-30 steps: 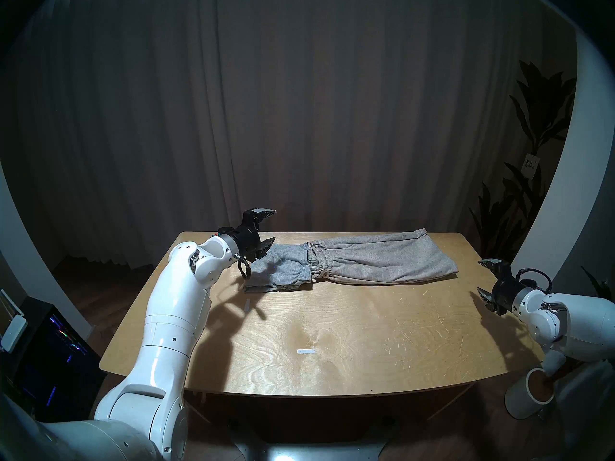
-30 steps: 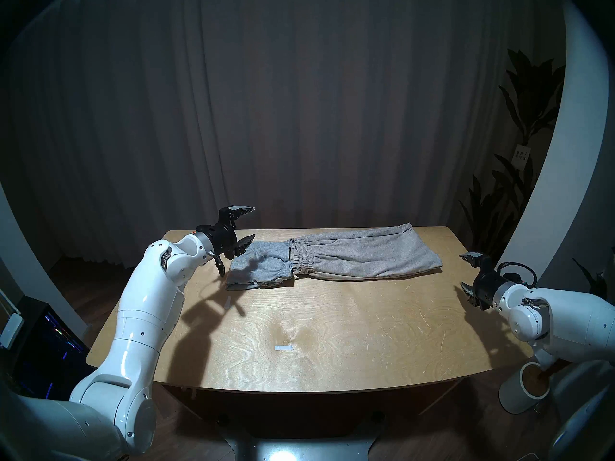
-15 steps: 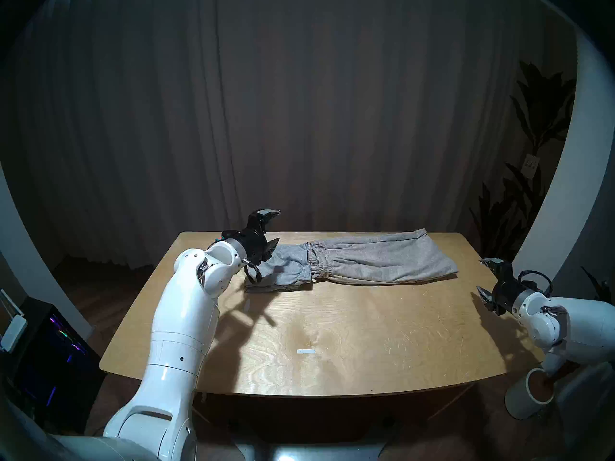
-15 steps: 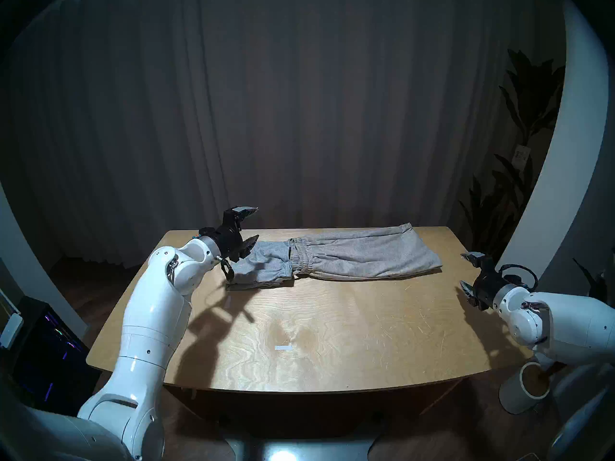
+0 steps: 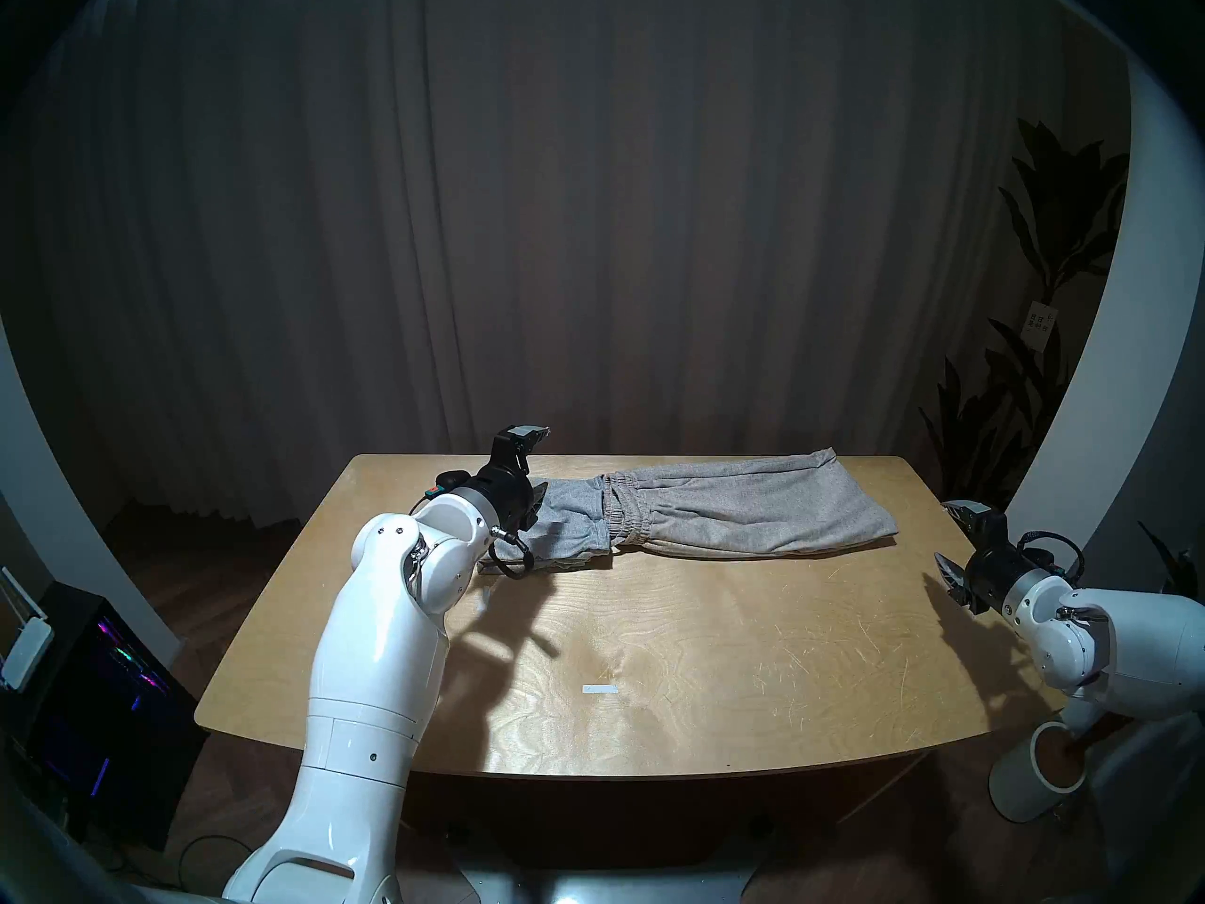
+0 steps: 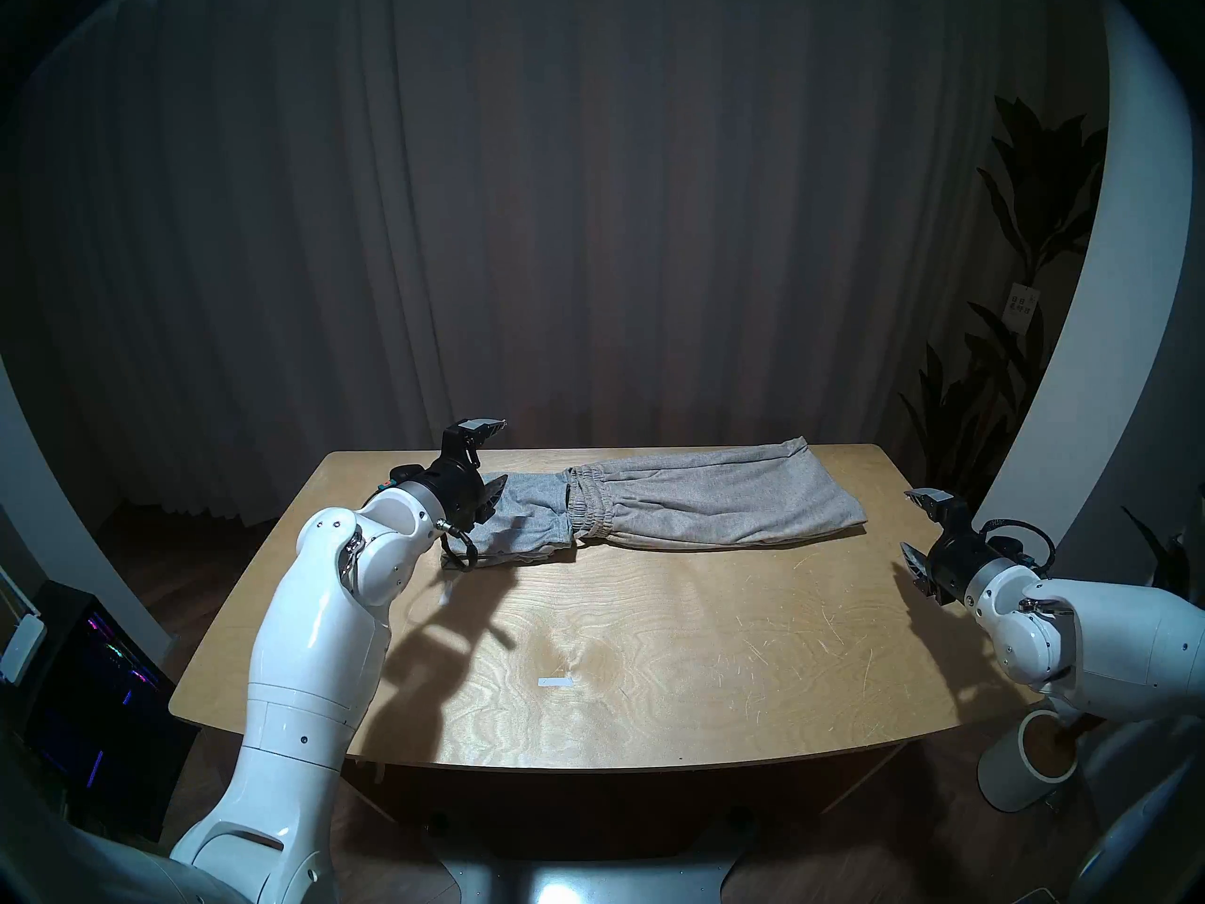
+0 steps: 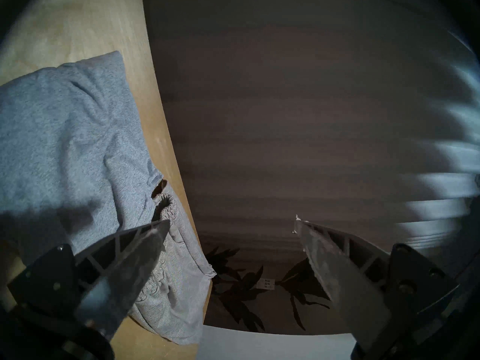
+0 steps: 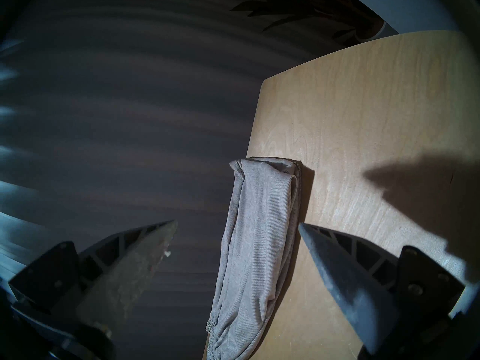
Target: Fold pants twice and stack them
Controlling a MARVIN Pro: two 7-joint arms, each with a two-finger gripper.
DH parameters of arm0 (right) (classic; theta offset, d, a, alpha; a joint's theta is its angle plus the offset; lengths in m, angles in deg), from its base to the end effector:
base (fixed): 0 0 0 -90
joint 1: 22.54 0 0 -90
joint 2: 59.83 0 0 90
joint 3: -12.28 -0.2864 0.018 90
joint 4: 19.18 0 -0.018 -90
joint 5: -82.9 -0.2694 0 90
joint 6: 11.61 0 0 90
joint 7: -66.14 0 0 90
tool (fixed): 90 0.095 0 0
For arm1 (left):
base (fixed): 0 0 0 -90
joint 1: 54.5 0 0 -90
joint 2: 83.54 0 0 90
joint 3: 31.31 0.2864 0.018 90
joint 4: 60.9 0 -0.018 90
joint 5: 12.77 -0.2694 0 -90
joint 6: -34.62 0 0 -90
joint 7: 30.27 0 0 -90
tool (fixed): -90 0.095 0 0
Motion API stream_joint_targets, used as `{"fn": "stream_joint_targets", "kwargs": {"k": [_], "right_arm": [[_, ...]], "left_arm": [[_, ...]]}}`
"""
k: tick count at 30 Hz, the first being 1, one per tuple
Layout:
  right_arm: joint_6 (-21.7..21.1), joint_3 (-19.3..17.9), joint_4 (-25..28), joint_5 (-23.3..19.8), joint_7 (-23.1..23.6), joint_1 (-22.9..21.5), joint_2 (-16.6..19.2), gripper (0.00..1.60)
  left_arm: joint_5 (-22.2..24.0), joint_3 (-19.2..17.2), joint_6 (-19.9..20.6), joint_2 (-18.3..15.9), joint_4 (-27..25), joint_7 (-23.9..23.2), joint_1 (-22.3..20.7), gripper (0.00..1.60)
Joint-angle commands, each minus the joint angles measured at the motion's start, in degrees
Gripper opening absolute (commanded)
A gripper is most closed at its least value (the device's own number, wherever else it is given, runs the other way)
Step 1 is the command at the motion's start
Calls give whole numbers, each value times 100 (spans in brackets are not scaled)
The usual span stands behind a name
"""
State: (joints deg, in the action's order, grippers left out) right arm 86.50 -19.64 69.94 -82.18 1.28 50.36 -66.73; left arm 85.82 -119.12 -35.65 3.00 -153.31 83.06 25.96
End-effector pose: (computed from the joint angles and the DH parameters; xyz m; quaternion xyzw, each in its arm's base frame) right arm 0.3190 -0.2736 -0.2460 -0.6194 0.4925 -0.4642 0.3979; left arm 0.4184 -0.0294 -0.2590 0.6392 0.4286 0.3519 0.5329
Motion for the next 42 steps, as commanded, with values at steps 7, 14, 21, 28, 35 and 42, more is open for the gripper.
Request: {"fn": "stream_joint_targets", "kwargs": {"k": [7,14,21,28,35,42], "right_arm": [[366,-151,128,8,613,74,40,160],[758,-275,180,8,978,159,-109,160],[1132,-411,90,8,1199,360,-340,160],[1483,-602,-47,8,1217,550,-593,160],[1923,-979,366,8,1284,741,-733,160],[2499,-1567,273,8,969,1117,-1171,160]], "left_arm": [[-672,379,-960,410,-961,359,451,160],[-922,758,-1475,449,-1034,589,700,160],[-1453,872,-1983,508,-937,624,626,160],[-1725,1224,-2480,498,-852,658,602,160],[-1910,1551,-3010,464,-830,677,617,160],[-2058,1521,-3453,490,-717,740,597,160]]}}
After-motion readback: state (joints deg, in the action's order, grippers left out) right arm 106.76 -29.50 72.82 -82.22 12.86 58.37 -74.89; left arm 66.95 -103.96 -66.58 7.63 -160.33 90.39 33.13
